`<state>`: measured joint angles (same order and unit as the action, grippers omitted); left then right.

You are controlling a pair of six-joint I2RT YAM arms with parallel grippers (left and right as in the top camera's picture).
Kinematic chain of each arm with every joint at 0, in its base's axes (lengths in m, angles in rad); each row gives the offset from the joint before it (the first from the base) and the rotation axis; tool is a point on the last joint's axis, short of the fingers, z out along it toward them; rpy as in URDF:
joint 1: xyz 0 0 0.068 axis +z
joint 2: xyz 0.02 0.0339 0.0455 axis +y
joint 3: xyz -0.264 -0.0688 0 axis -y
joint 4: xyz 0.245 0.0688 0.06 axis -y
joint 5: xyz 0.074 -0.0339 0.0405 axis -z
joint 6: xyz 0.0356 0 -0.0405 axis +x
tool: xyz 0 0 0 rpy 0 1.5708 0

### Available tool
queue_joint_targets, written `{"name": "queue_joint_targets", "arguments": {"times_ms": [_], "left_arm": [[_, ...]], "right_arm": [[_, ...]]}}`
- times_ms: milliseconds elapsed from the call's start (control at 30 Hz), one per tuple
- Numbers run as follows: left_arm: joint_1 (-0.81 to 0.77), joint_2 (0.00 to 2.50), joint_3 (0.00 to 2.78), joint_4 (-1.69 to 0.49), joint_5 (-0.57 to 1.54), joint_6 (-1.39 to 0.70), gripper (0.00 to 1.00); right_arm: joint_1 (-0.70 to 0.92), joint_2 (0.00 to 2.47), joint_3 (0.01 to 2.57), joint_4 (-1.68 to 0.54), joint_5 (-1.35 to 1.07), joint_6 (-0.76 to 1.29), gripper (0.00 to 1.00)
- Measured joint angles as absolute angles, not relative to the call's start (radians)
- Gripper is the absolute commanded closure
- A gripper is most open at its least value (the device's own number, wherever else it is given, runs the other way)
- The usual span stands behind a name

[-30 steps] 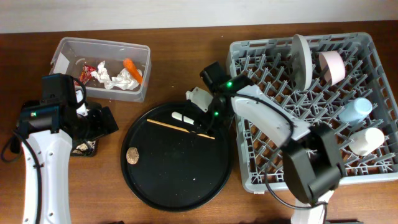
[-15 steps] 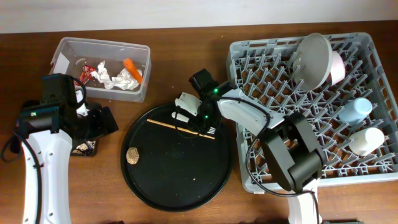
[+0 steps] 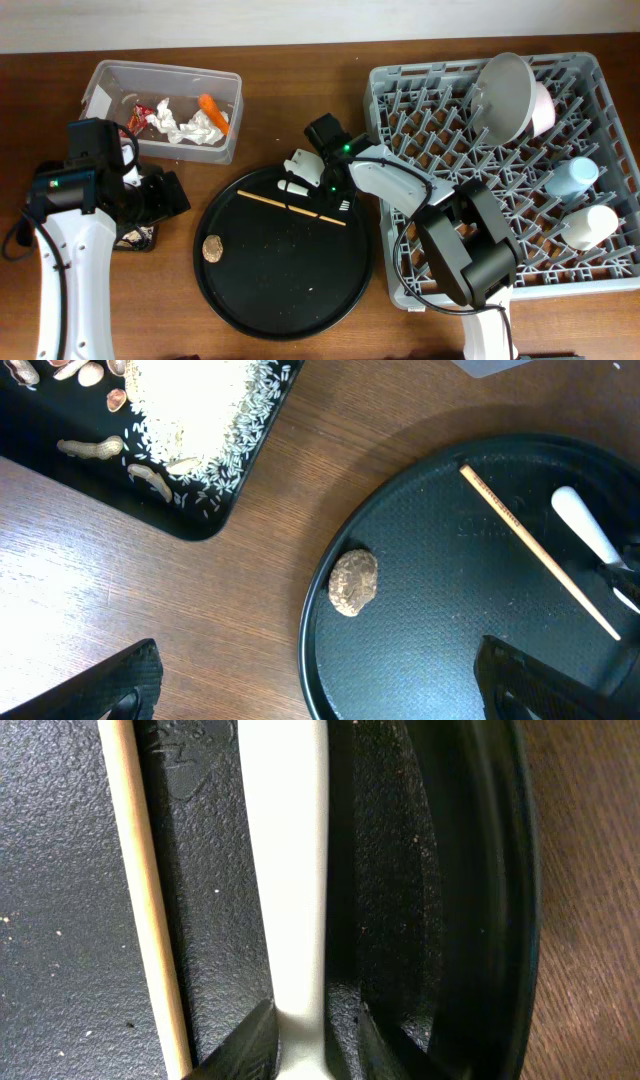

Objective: Sort waste into correct bins and load items into the dishwasher rack
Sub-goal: 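Carry the white fork into the rack and release it, then return the right gripper to the platter and grasp the wooden chopstick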

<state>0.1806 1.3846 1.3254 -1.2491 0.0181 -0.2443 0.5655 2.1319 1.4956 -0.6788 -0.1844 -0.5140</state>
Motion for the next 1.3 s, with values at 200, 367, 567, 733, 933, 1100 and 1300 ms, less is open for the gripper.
{"name": "queue_joint_targets", "arguments": {"times_ms": [200, 367, 567, 733, 933, 1100, 1300], "left_arm": [[0.181, 1.385, 1.325, -1.249, 0.019, -0.244, 0.01], [0.181, 1.385, 1.325, -1.249, 0.018, -0.244, 0.01], [0.181, 1.385, 1.325, -1.249, 0.019, -0.244, 0.00], [0.181, 1.385, 1.325, -1.250, 0.018, -0.244, 0.01], [0.181, 1.385, 1.325, -1.249, 0.019, -0.244, 0.01], [0.181, 1.385, 1.325, -1.249, 0.019, -0.244, 0.01], [0.181, 1.385, 1.325, -1.250, 0.019, -0.244, 0.01]], "right_arm": [[0.566, 2.129, 1.512, -0.774, -0.181, -0.454, 0.96], [0.566, 2.053, 1.549, -0.933, -0.181, -0.406, 0.96], [0.511, 1.666, 1.580, -1.029, -0.163, -0.252, 0.96], [0.245, 1.596, 1.567, -1.205, -0.149, -0.138, 0.96], [0.099, 1.599, 1.269, -1.089, -0.185, -0.080, 0.96], [0.098, 1.600, 1.164, -1.003, -0.208, -0.076, 0.65], [0.095, 1.603, 1.264, -1.139, -0.215, -0.072, 0.14]]}}
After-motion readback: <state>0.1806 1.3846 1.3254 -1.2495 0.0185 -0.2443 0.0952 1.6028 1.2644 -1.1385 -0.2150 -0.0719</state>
